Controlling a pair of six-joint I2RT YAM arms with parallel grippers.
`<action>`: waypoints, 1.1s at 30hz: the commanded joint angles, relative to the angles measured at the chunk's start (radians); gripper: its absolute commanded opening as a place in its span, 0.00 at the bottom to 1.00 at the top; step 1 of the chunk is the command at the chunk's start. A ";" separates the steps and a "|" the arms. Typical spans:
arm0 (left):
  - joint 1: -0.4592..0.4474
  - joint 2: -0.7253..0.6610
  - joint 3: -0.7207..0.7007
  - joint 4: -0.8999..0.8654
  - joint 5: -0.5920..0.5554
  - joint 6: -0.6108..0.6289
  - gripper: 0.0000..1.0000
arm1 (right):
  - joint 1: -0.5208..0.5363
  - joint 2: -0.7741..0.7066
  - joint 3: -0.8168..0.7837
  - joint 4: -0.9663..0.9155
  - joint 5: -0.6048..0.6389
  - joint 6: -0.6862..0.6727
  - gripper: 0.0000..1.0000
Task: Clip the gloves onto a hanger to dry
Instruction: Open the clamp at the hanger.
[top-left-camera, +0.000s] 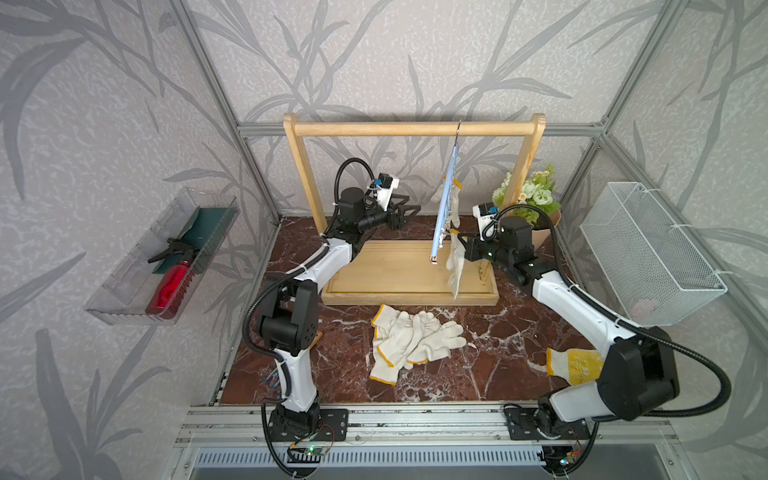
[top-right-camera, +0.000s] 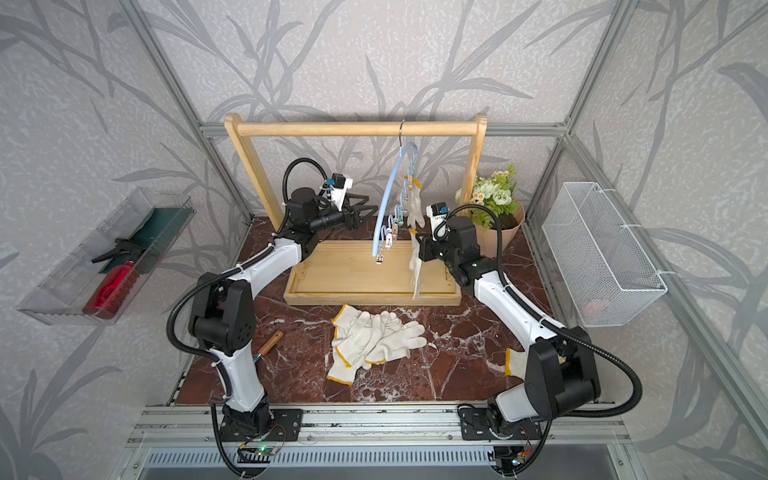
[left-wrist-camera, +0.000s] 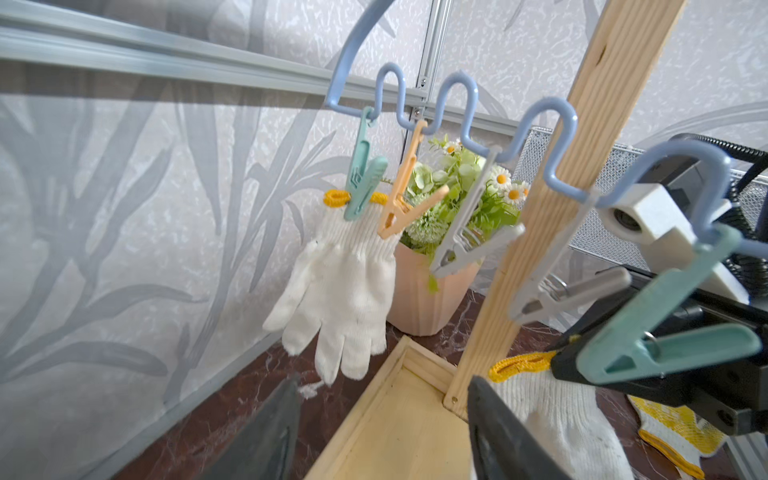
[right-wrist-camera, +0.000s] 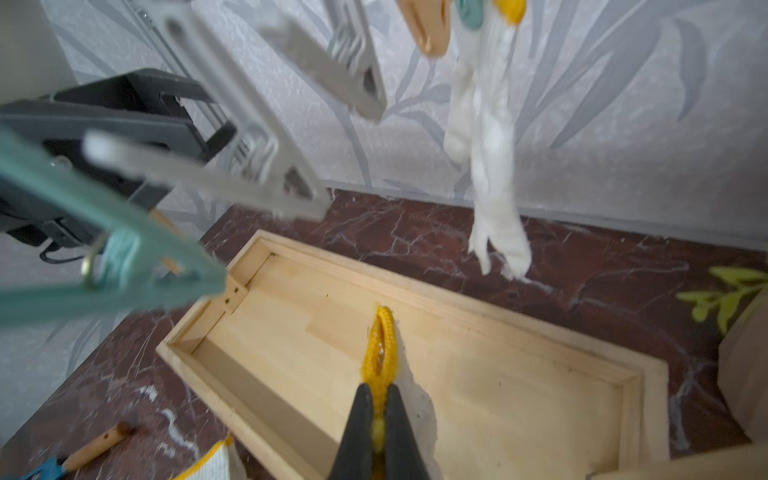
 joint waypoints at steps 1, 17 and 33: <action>-0.003 0.047 0.099 0.033 0.041 -0.001 0.62 | 0.000 0.079 0.117 0.062 0.104 -0.018 0.00; -0.072 0.240 0.421 -0.131 0.030 0.124 0.55 | 0.000 0.324 0.476 0.009 0.202 -0.086 0.00; -0.091 0.234 0.417 -0.064 -0.104 0.149 0.52 | -0.016 0.358 0.527 0.076 -0.028 -0.039 0.00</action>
